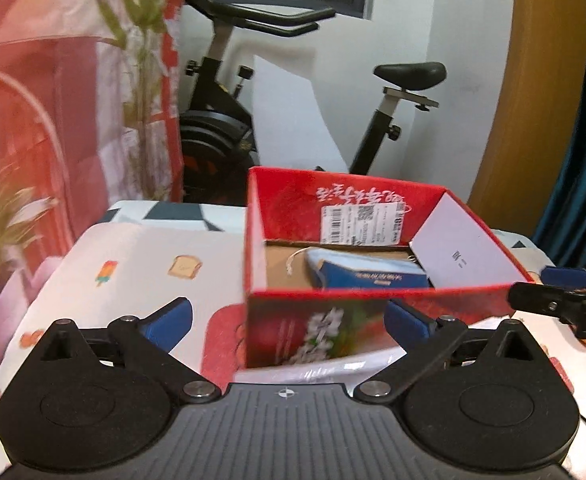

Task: Organize soft objects
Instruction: 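Move both tools to the clear plastic bag holding a black item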

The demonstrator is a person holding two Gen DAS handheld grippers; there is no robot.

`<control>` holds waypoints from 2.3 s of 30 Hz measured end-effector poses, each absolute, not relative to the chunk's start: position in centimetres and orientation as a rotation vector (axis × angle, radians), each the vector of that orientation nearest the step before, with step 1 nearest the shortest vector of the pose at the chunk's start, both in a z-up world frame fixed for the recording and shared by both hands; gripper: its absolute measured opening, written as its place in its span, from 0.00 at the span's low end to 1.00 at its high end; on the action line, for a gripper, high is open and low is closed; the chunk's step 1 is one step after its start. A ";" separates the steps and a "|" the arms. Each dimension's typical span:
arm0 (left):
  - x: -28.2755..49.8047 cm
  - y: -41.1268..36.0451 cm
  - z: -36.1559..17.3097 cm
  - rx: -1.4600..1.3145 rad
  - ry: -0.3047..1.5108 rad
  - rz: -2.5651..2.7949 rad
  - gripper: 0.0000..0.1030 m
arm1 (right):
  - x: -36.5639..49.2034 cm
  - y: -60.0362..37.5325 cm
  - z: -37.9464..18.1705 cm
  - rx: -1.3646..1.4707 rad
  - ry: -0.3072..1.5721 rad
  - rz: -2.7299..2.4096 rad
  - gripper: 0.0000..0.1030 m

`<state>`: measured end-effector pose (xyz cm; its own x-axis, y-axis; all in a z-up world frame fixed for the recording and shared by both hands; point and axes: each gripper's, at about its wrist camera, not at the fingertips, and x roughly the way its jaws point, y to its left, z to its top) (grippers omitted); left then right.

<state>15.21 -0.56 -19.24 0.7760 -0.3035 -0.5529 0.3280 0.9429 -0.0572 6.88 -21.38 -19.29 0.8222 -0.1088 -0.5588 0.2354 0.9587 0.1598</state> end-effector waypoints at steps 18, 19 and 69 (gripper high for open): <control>8.6 1.4 -21.4 0.022 0.575 -0.258 1.00 | 1.2 -17.5 -22.9 0.200 0.612 -0.214 1.00; 8.5 1.4 -21.4 0.023 0.574 -0.253 1.00 | 1.2 -17.4 -23.0 0.201 0.613 -0.214 1.00; 10.9 2.9 -26.5 -0.113 0.765 -0.270 0.99 | 2.5 -18.1 -28.2 0.218 0.726 -0.196 0.99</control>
<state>10.91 2.90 -26.47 0.6889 -0.2816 -0.6679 0.2001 0.9595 -0.1981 2.47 -18.07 -28.25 0.7311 -0.1011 -0.6747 0.2518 0.9591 0.1292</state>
